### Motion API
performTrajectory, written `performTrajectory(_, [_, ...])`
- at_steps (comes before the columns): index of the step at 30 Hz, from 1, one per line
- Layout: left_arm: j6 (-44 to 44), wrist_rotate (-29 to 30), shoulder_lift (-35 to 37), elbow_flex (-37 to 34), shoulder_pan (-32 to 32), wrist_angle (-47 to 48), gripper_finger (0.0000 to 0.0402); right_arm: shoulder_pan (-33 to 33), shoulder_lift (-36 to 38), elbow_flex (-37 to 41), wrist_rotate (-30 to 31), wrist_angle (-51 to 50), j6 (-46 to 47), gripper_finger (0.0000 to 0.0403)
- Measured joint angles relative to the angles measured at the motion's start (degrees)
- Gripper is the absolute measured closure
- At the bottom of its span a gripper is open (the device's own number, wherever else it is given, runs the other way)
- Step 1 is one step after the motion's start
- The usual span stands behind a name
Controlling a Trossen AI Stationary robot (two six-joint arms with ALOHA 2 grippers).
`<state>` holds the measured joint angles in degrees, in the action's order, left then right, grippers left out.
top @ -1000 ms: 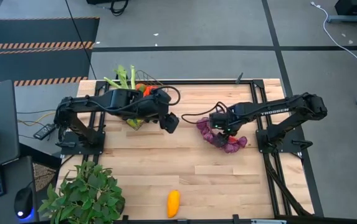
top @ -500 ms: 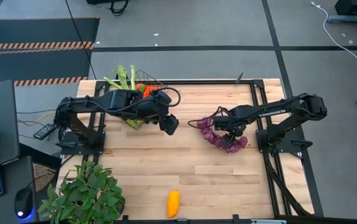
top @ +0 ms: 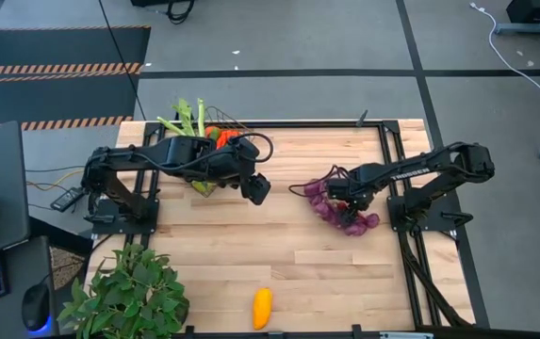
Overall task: Build produce basket
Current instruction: Put the red chili pepper into the wire basket
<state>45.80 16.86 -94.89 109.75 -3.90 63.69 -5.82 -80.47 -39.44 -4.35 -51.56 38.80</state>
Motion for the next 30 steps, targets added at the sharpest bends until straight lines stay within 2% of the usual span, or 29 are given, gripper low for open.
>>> performTrajectory(5, [0.0, 0.0, 0.0, 0.0, 0.2, 0.0, 0.0111, 0.0, 0.0, 1.5, -0.4, 1.6, 1.6, 0.0171])
performTrajectory(8, [0.0, 0.0, 0.0, 0.0, 0.4, 0.0, 0.0111, 0.0, 0.0, 1.5, -0.4, 3.5, 1.8, 0.0187])
performTrajectory(19, [0.1, 0.0, 0.0, 0.0, 0.9, 0.0, 0.0111, 0.0, 0.0, 1.5, 0.2, 8.4, 3.7, 0.0315])
performTrajectory(26, [0.1, 0.0, 0.0, 0.0, 1.0, -0.1, 0.0111, 0.0, 0.1, -0.3, -1.9, 7.6, 3.7, 0.0321])
performTrajectory(30, [0.1, 0.0, 0.0, 0.0, 1.0, -0.1, 0.0111, -0.2, 1.2, -3.9, 0.5, 6.2, 3.7, 0.0319])
